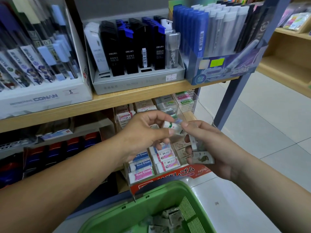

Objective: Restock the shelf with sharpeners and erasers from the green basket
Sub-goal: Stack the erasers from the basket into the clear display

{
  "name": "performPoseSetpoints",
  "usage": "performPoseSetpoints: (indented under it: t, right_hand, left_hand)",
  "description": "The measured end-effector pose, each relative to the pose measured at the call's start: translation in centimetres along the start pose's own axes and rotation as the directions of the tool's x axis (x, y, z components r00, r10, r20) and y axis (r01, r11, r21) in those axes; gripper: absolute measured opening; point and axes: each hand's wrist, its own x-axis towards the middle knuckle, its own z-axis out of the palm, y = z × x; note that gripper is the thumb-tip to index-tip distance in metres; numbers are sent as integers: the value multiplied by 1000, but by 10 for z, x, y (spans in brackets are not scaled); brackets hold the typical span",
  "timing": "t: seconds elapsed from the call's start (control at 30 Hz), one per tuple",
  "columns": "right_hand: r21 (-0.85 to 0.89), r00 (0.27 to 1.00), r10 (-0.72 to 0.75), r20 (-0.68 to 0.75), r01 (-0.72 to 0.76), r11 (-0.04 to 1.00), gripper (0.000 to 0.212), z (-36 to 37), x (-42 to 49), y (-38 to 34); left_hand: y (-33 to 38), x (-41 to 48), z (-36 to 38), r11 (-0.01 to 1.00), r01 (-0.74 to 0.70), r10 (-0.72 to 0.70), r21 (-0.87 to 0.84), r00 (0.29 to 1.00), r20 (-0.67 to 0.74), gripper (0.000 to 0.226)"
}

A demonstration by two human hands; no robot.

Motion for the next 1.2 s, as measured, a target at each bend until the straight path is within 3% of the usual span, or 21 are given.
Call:
performPoseSetpoints:
  t: [0.23,0.33,0.53,0.63,0.77,0.87,0.97,1.2]
  right_hand:
    - [84,999,14,43,-18,996,21,-2,2,1]
    - [117,998,-14,57,7,993,25,-3,2,2]
    - [134,1000,-23,21,20,991,19,-6,1,0]
    - [93,991,-84,-104,94,991,15,-9,-1,-2]
    - [2,951,-196,-238,202,979,16,-17,-6,-6]
    - [-30,939,-217,-268,217,976,17,-21,-5,-6]
    - [-80,935,-228,-271,214,973,16,-16,-2,-2]
    - [-122,955,-207,-212,184,975,21,3,5,5]
  left_hand:
    - [-5,-5,2,995,-57,62,-80,996,62,27]
    - [-6,-6,1,990,-66,71,-123,997,37,39]
    - [-3,-6,0,987,-14,23,-158,998,54,40]
    - [-4,-4,0,999,-9,10,-51,1000,2,33]
    - [-11,7,-6,995,-12,34,104,977,-211,28]
    - [-13,16,-12,980,-22,88,198,939,-331,27]
    - [-9,21,-20,985,-4,74,172,913,-401,27]
    - [-18,25,-45,923,89,79,375,909,-409,22]
